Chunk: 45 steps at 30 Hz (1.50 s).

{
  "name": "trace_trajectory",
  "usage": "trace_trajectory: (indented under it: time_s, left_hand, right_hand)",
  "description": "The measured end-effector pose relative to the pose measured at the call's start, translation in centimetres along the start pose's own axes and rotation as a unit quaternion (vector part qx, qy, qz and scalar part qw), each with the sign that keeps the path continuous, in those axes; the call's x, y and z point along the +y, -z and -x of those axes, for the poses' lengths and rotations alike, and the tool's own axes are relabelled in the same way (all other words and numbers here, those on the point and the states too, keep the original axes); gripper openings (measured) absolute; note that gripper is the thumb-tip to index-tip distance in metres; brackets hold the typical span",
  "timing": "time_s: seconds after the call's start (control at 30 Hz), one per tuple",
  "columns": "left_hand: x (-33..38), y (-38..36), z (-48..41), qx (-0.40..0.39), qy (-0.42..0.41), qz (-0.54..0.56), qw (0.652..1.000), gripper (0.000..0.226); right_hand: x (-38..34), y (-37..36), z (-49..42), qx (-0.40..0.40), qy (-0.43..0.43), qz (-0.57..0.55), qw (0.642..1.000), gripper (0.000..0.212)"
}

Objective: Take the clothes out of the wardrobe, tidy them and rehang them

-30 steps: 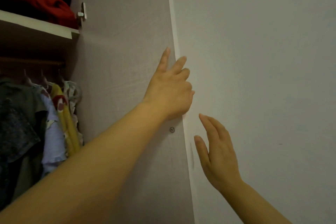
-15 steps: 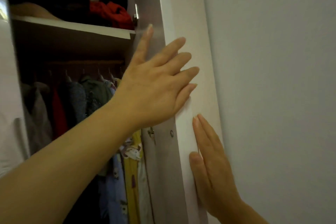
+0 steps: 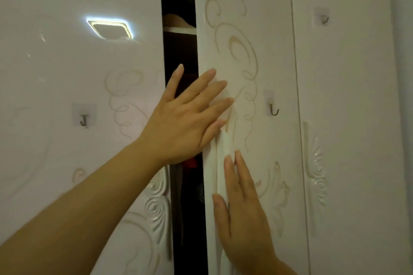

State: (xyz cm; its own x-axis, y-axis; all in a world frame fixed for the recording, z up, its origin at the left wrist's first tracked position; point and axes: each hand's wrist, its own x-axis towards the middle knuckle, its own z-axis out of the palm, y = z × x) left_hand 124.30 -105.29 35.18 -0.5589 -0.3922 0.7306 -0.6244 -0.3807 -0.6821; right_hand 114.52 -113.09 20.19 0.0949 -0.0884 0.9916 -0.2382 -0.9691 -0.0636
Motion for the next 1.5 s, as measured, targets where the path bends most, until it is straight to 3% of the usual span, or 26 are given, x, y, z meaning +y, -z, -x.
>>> trace_trajectory:
  time_s: [0.3,0.5,0.63,0.87,1.03,1.33,1.5]
  left_hand:
    - [-4.9,-7.4,4.9,-0.029,0.017,0.005,0.999,0.046]
    - [-6.7,-12.2,7.0,-0.077,0.059,0.039,0.994,0.048]
    - [-7.3,-14.9,7.9,-0.102,0.082,0.059,0.990,0.052]
    - [-7.2,-18.0,8.7,-0.081,0.109,0.078,0.988,0.054]
    - [-7.2,-18.6,8.9,-0.085,0.126,0.094,0.984,0.057]
    - [-5.7,-18.1,9.3,-0.065,0.182,0.123,0.973,0.048]
    - [-2.4,-17.0,11.9,-0.096,0.270,0.164,0.944,0.052]
  right_hand:
    - [-1.2,-9.8,-1.0,0.021,-0.008,0.078,0.997,0.044]
    - [-0.3,-15.2,-1.7,-0.012,-0.025,0.089,0.996,0.060]
    - [0.6,-18.6,-2.3,-0.003,-0.038,0.102,0.994,0.045]
    - [3.9,-21.6,-2.0,0.055,0.043,0.110,0.992,0.045]
    - [4.9,-22.9,-1.5,0.072,0.047,0.103,0.991,0.047]
    - [4.4,-22.2,-1.6,0.036,0.025,0.113,0.993,0.047]
    - [3.3,-20.0,-2.0,-0.081,-0.007,0.139,0.987,0.057]
